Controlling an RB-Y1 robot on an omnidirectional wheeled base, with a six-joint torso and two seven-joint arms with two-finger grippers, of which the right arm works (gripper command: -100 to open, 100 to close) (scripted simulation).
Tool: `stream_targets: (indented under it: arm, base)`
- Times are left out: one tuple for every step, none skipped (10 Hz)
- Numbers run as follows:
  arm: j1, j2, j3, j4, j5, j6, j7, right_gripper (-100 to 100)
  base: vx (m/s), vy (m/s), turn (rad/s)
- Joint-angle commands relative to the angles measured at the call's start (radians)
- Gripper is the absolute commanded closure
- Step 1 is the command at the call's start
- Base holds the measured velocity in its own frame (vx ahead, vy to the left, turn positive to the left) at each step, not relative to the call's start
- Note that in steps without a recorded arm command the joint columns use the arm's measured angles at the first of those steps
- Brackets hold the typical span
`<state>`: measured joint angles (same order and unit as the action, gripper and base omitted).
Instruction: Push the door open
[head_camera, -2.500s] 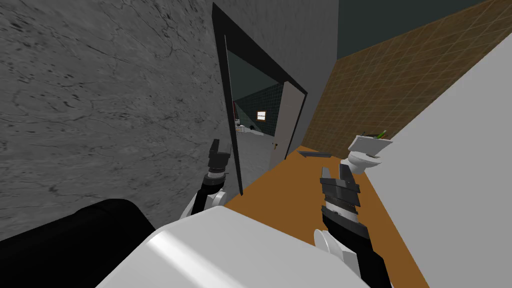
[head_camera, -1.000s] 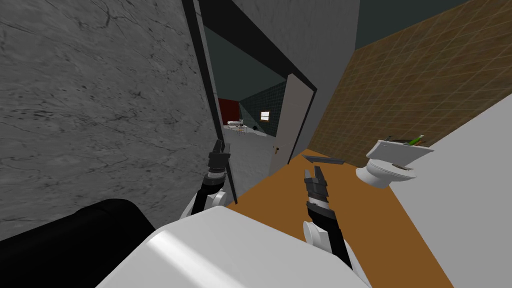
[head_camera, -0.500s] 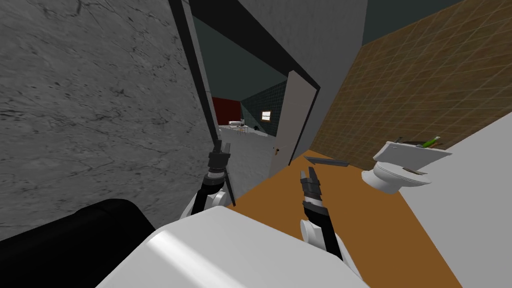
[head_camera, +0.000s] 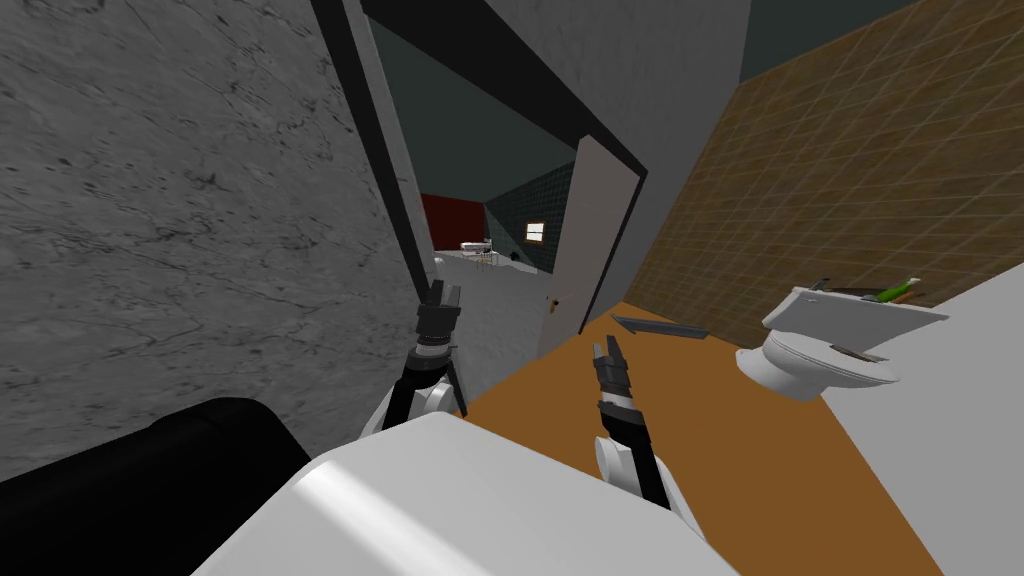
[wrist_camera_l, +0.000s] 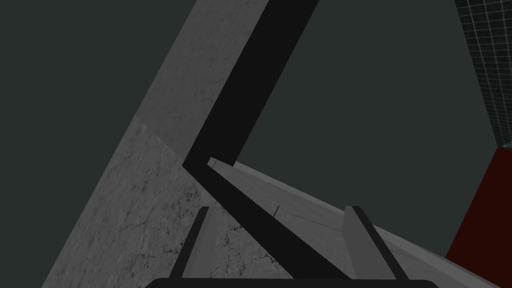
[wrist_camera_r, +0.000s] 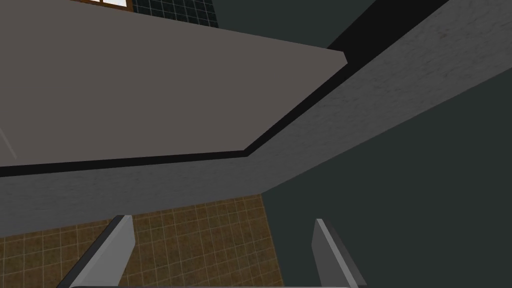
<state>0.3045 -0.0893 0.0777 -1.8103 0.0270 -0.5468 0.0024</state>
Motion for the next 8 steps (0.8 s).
stream_targets:
  arm:
    - [-0.015,-0.003,0.004,0.037,0.008,-0.010,-0.010,-100]
    - [-0.024,-0.004,0.006,0.059,0.013,-0.016,-0.015,-100]
    - [-0.034,-0.006,0.009,0.082,0.018,-0.022,-0.020,-100]
    - [-0.043,-0.006,0.011,0.105,0.024,-0.027,-0.025,-100]
    - [-0.053,-0.007,0.014,0.128,0.029,-0.033,-0.030,-100]
    - [-0.063,-0.008,0.017,0.152,0.035,-0.039,-0.036,-100]
    - [-0.072,-0.009,0.020,0.175,0.040,-0.045,-0.041,-100]
    - [-0.082,-0.010,0.022,0.198,0.046,-0.050,-0.046,-100]
  base:
    - [0.082,-0.074,0.061]
    - [0.096,-0.075,0.045]
    - [0.097,-0.068,0.046]
    - [0.084,-0.062,0.057]
    - [0.075,-0.068,0.054]
    - [0.080,-0.080,0.055]
    - [0.097,-0.068,0.058]
    - [0.107,-0.066,0.056]
